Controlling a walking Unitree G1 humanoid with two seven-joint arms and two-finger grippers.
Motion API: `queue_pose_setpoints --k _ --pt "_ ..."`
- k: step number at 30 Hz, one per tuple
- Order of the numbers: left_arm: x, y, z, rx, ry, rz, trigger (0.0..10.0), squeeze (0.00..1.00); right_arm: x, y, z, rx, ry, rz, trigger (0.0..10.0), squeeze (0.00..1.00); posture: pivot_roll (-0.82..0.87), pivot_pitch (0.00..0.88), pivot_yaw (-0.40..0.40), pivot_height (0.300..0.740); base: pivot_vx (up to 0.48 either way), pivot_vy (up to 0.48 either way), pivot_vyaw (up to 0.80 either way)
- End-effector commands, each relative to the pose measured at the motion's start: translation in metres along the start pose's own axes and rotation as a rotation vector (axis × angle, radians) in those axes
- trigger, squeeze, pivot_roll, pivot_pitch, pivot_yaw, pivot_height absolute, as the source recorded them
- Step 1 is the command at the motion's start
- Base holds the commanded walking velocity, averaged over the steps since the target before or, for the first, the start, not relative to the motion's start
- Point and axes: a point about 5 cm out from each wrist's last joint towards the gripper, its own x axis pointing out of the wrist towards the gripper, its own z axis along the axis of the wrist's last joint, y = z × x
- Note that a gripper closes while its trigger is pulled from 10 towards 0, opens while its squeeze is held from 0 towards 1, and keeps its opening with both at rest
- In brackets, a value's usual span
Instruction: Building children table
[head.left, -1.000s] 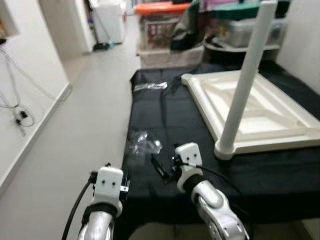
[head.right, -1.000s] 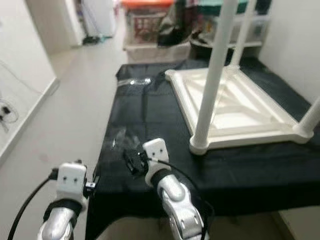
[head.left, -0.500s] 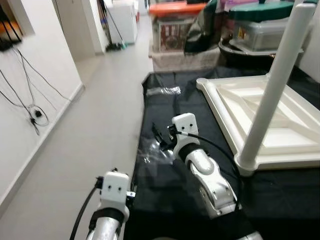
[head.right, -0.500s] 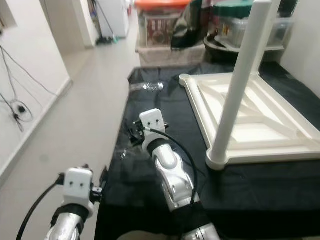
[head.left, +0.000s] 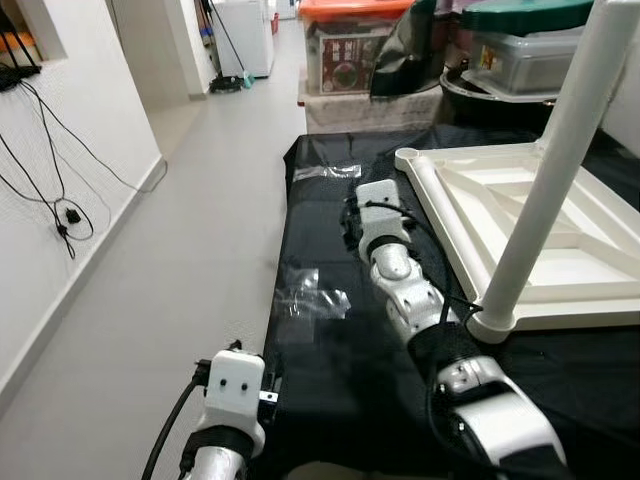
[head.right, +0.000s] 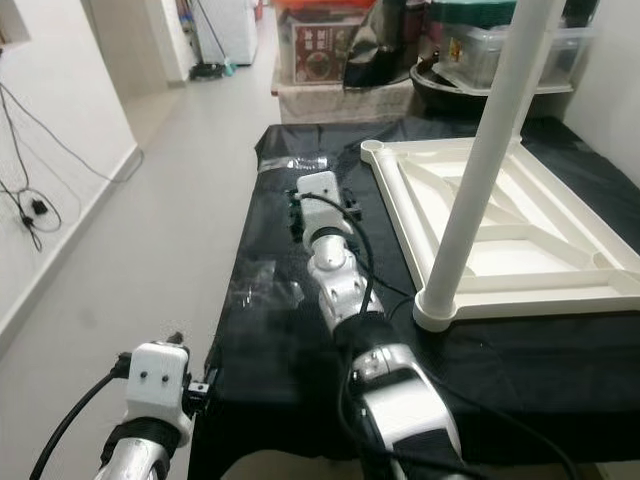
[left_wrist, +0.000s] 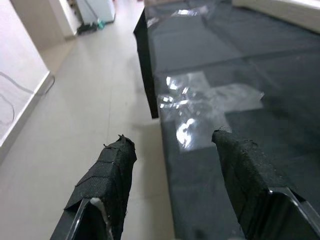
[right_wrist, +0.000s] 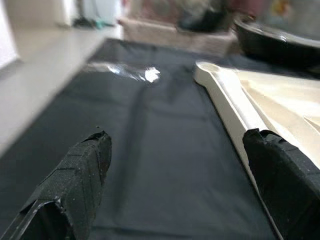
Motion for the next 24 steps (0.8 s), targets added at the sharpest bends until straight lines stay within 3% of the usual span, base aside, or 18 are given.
queue_pose_setpoints --k 1,5,8,9,11,24 --pt "-0.006 -0.014 0.005 -0.054 0.010 -0.008 10.0 0.00 0.004 -0.007 -0.010 -0.006 0.093 -0.076 10.0 0.00 -0.01 0.155 -0.003 0.740 0.000 0.000 0.00" --pt "-0.014 -0.018 0.009 -0.072 0.017 -0.010 10.0 0.00 0.009 -0.028 -0.019 -0.058 0.181 -0.225 10.0 0.00 -0.01 0.175 -0.009 0.740 0.000 0.000 0.00" --pt "-0.014 -0.018 0.009 -0.072 0.017 -0.010 10.0 0.00 0.009 -0.028 -0.019 -0.058 0.181 -0.225 10.0 0.00 -0.01 0.175 -0.009 0.740 0.000 0.000 0.00" --pt "-0.019 -0.020 0.009 -0.082 0.030 -0.014 10.0 0.00 0.012 -0.042 -0.021 -0.042 0.214 -0.293 10.0 0.00 0.00 0.196 -0.016 0.740 0.000 0.000 0.00" --pt "-0.020 -0.021 0.009 -0.086 0.035 -0.018 10.0 0.00 0.013 -0.048 -0.022 -0.023 0.232 -0.316 10.0 0.00 0.00 0.198 -0.015 0.740 0.000 0.000 0.00" --pt "-0.022 -0.023 0.007 -0.092 0.058 -0.027 10.0 0.00 0.018 -0.060 -0.015 0.094 0.360 -0.270 10.0 0.00 -0.02 0.183 -0.021 0.740 0.000 0.000 0.00"
